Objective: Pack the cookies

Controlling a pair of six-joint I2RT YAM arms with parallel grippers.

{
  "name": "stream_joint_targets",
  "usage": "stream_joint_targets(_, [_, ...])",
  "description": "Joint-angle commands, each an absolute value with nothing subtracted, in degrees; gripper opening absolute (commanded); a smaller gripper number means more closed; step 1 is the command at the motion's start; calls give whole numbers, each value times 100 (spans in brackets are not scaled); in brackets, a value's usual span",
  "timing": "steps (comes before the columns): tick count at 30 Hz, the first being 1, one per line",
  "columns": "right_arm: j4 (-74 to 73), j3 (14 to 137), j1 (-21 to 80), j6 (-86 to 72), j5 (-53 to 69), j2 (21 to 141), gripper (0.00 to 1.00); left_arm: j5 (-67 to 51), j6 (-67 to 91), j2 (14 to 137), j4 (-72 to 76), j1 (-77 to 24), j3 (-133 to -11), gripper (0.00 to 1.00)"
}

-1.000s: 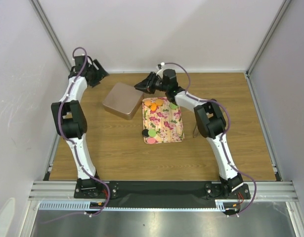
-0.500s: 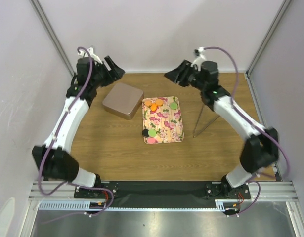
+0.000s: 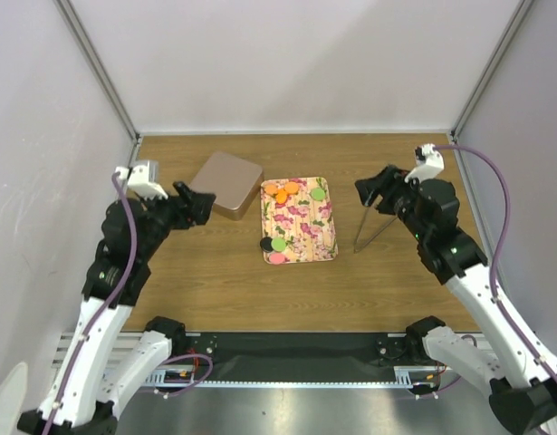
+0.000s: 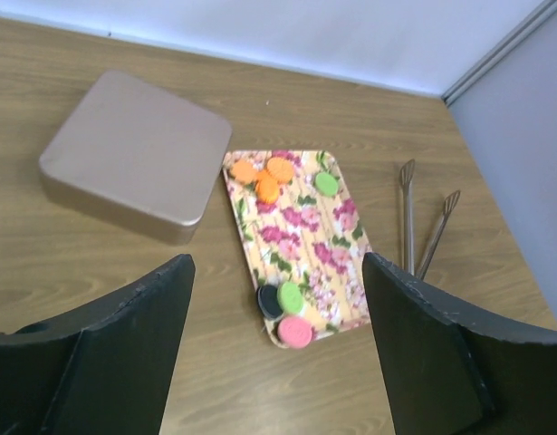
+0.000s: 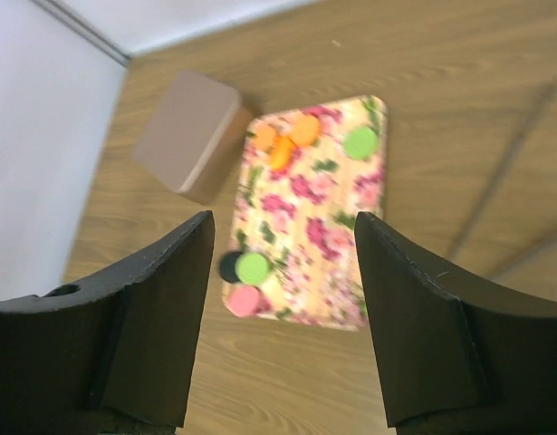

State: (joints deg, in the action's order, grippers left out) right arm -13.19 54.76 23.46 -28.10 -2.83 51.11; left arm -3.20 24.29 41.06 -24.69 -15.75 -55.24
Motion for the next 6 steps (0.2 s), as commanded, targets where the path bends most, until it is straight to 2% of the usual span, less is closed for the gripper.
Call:
stream_joint_targets(1, [-1809,5370,2329,-2488,-826,4720,69,-316,2048,3710,-2820,-1582,-5318,81])
stream_joint_targets(5, [-1925,5379,2329,-2426,-940,4614,70,-474,1995,3463,-2953,-1582,-5256,82])
stream_joint_targets(6, [-1925,5379,2329,-2434,-949,4632,74,-518,1978,3445,-2962,-1582,-5247,82])
